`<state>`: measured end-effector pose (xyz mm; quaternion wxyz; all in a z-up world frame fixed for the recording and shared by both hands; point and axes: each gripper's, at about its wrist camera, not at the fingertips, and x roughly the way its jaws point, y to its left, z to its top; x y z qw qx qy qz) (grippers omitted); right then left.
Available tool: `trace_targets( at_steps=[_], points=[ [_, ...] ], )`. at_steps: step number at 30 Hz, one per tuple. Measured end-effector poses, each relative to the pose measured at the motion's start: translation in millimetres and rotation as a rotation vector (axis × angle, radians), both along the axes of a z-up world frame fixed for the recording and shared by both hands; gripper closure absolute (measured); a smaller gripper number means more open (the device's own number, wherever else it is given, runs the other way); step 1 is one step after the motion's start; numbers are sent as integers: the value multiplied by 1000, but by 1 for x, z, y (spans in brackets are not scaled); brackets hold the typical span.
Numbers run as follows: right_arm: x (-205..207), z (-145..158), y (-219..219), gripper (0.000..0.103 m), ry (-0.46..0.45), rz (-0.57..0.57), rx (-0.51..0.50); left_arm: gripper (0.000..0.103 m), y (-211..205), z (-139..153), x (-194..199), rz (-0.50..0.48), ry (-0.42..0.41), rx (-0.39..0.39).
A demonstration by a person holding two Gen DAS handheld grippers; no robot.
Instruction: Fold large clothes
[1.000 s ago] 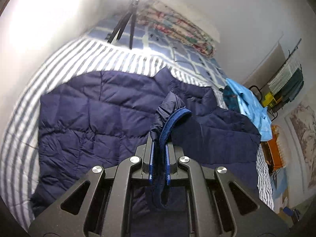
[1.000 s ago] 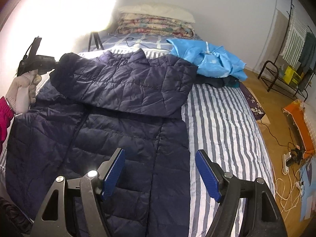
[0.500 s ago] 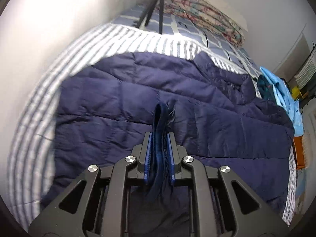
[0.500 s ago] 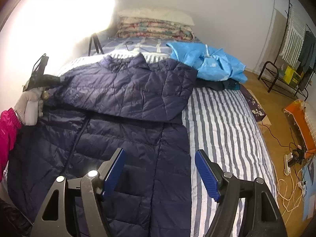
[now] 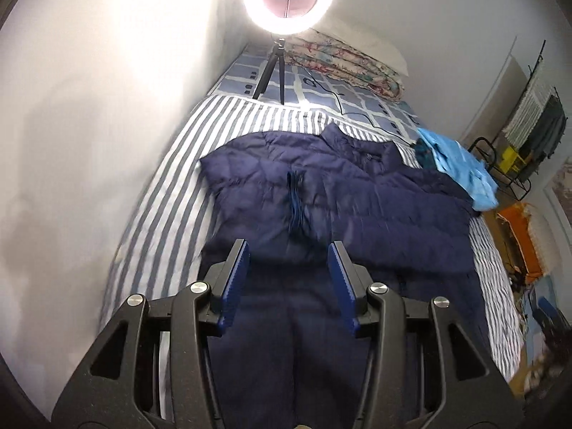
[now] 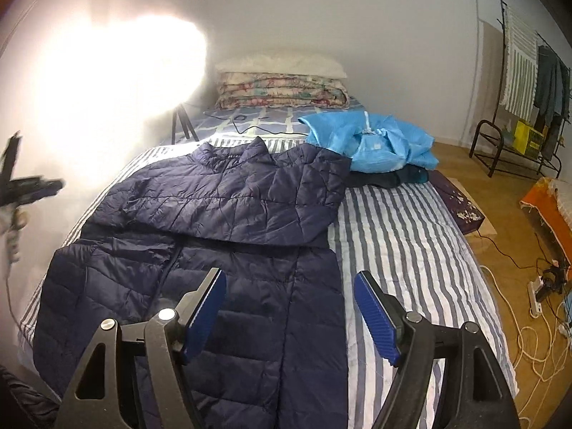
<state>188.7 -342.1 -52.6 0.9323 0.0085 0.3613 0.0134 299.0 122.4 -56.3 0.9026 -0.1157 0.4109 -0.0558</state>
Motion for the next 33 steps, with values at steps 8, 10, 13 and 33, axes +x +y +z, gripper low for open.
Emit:
trace_targets(
  at_steps=[8,10,13,33],
  points=[
    [-28,11,-23,18,-57,-27,39,55,27,-14,-98,15,62,-54],
    [-37,10,-29,18,-56,-20,44,54,33,-25,-119,16,91,-78],
    [-56,3,-38,18,-41,-24,51,53,44,-47,-152,19,136,-122],
    [-145,-109,-58,21,319,11,215,52,62,-160,-227,26,351,-399]
  ],
)
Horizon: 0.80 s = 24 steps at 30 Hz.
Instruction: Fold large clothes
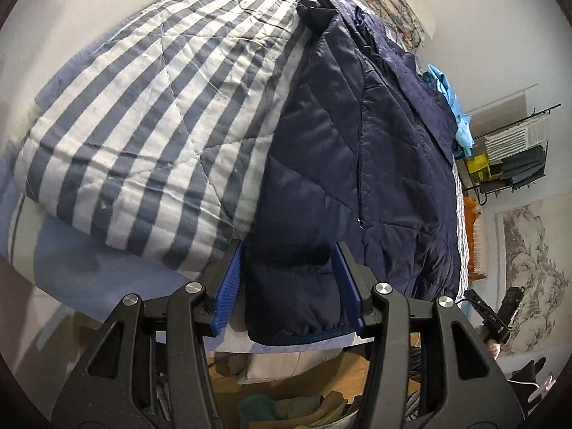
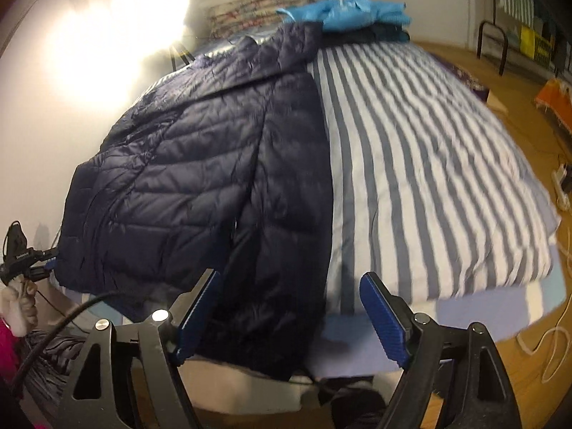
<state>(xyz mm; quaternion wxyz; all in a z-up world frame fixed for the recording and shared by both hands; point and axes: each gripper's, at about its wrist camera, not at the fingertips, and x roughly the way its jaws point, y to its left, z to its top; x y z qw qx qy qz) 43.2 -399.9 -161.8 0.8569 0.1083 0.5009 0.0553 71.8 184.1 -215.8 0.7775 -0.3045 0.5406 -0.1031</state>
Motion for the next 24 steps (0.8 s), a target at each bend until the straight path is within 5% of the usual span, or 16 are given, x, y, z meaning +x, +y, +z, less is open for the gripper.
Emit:
trace_targets(
  at_steps=[3,7,12,17,20,24],
  points=[
    [-5,-9,2,23,27,0,30,52,-8,3,-6,-26,-18,10],
    [-10,-20,8,37,68,21,93,76,-20,2,-6,-77,-17,47],
    [-11,-29,17,43,100,39,127,90,-24,-3,-4,-99,-10,56],
    [-8,-35,14,71,127,30,158,96,-25,2,-6,-96,-29,71],
    [-8,-36,5,68,130,5,206,97,-20,6,-9,-80,-37,55],
    [-9,-37,-5,53,142,-41,210,97,-15,11,-15,-67,-51,49]
  ],
)
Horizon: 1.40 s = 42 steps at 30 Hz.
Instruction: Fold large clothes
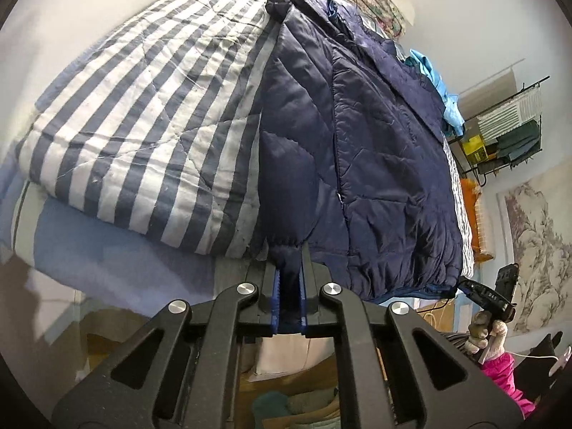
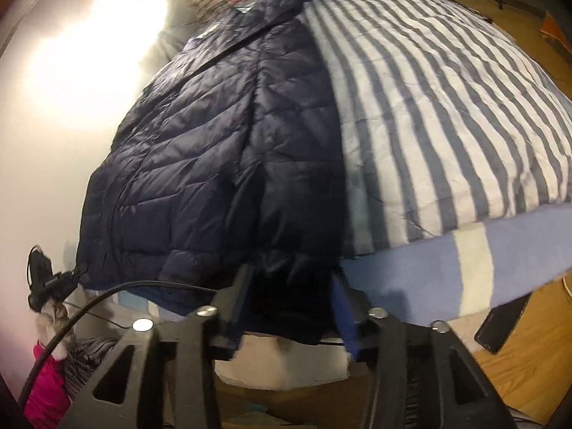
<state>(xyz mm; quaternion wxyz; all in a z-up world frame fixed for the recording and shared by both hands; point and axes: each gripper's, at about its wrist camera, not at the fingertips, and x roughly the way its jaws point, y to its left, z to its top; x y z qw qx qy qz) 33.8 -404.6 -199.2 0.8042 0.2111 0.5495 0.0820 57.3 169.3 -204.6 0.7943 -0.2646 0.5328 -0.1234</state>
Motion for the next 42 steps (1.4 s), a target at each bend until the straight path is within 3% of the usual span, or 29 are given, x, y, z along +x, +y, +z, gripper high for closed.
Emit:
trace_targets(
  at_steps=[6,8,11,19,22,24,26,29,31,35,42],
  points=[
    [2,-6,6,53,29,21,-19,95,-4,-9,1,-6,31,16],
    [2,-8,6,75,33,30,3,95,-7,-10,3,-15,34,42],
    [2,-7,7,96,31,39,26,99,-8,-7,3,-19,22,45],
    [-21,43,-12,102,-86,11,86,100,-3,35,-18,-5,-60,3],
    [-22,47,-11,102,-93,21,32,100,-7,29,-18,-24,-39,49],
    [-18,43,-6,94,-79,41,-9,100,-12,19,-14,-33,-14,78],
    [-15,46,-5,60,-76,31,-55,100,-14,16,-13,-37,-6,68],
    [-24,69,-14,58,-163,18,-95,100,-15,16,-12,-39,-10,78],
    [-23,75,-17,58,-168,16,-110,100,-14,15,-10,-35,-4,73],
    [-14,61,-20,58,-107,26,-112,100,-14,12,-10,-32,0,68],
    [1,11,-7,58,48,82,-91,100,-13,10,-10,-32,9,66]
  ],
)
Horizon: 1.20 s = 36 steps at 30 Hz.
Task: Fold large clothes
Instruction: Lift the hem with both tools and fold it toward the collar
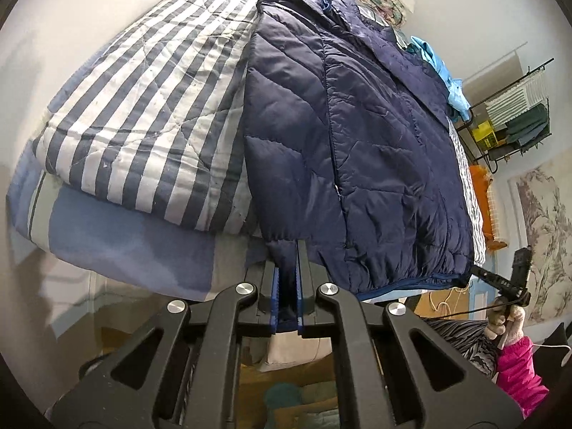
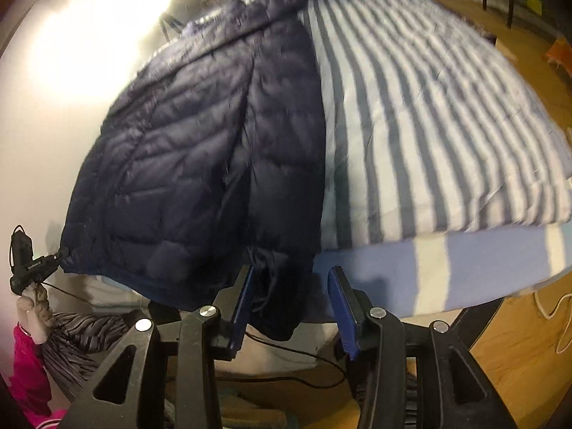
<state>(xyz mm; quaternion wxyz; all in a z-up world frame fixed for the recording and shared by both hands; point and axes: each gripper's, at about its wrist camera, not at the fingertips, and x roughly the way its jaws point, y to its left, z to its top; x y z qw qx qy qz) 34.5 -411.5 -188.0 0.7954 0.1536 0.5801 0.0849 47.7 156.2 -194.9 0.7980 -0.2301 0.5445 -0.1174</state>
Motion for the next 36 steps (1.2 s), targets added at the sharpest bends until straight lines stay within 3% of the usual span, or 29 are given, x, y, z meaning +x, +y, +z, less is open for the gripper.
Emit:
trace_targets(
  at_steps=[4,6,8,10,19,23,36],
  points=[
    [4,-16,15,58,45,48,24,100,-2,-2,1,-3,5,1],
    [4,-17,23,73,36,76,16,100,-2,-2,2,-3,2,-2],
    [4,-18,27,94,41,98,64,100,-4,0,3,-6,-10,-13],
    [2,-12,28,100,18,104,77,100,-5,6,4,-8,-25,-32],
    [3,59,5,102,-188,26,255,101,5,60,27,37,-150,-164],
    [11,85,-7,102,-264,-13,289,101,3,86,45,37,-210,-175],
    [98,144,-9,102,-423,-49,209,101,-2,151,137,37,-340,-124]
  ],
)
